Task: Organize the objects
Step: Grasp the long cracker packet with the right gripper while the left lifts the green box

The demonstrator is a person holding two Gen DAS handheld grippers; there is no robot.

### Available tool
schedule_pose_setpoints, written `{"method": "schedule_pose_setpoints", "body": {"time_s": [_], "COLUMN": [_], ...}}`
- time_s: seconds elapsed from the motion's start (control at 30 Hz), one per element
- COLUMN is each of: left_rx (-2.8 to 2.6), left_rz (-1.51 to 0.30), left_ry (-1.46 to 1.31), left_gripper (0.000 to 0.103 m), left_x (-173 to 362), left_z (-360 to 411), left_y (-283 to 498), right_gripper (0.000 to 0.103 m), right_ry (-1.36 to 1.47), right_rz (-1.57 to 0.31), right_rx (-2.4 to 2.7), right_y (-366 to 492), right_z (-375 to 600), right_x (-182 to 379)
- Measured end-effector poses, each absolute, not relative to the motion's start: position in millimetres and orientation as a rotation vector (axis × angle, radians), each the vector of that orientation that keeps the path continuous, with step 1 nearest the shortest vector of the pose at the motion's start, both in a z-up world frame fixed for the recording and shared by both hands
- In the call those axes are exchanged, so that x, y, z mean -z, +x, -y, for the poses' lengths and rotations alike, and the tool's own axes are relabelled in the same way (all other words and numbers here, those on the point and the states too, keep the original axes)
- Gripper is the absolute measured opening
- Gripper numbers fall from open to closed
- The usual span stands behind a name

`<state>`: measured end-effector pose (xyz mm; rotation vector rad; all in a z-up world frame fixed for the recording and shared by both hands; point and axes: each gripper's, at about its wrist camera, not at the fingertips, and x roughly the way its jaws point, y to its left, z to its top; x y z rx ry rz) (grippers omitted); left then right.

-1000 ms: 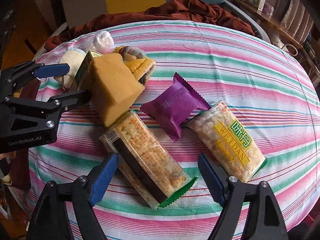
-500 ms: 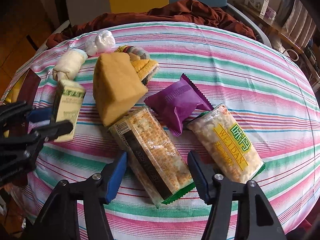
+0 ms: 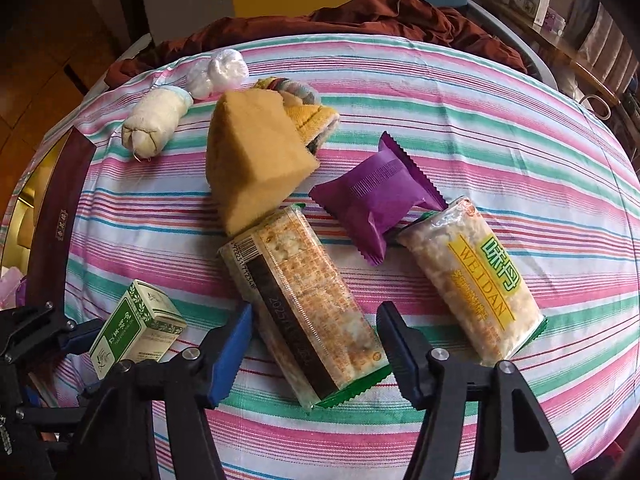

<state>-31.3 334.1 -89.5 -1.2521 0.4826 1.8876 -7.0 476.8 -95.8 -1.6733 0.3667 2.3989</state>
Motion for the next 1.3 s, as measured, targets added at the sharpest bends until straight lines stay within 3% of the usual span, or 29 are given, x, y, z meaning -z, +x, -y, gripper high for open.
{"method": "schedule_pose_setpoints", "body": {"time_s": [0.27, 0.47, 0.87, 0.93, 0.97, 1.03, 1.3], "left_rx": [-1.908, -1.932, -1.969, -1.982, -1.987, -2.009, -2.043], "left_rz": [-0.434, -0.374, -0.272, -0.275, -0.286, -0.325, -0.367], "left_ry": [-1.227, -1.211, -1.194, -1.185, -1.180, -1.160, -1.143], "left_gripper": [0.037, 0.037, 0.037, 0.037, 0.036, 0.032, 0.031], "left_x": [93.7, 97.0, 101.2, 101.4, 101.4, 101.0, 95.8], "left_z": [-336.7, -331.4, -325.8, -325.9, -326.8, -327.7, -311.4], "left_y": [-33.4, -34.2, -34.9, -32.8, -31.7, -28.1, -13.1], "right_gripper": [0.074, 0.068, 0.068, 0.066, 0.058, 0.051, 0.051], "right_ry": [-1.703, -1.701, -1.706, -1.698, -1.694, -1.687, -1.709], "right_rz": [-0.293, -0.263, -0.248, -0.235, -0.225, -0.148, -0.143], "right_rx": [-2.379, -2.374, -2.372, -2.377, -2.390, -2.417, -2.464], "right_y": [-8.8, -7.2, -11.6, -10.9, -8.6, -8.7, -6.8], "right_z": [-465.7, -457.9, -453.2, -451.4, -449.0, -437.7, -427.2], "right_x": [107.2, 112.5, 122.5, 122.1, 119.1, 117.7, 117.6]}}
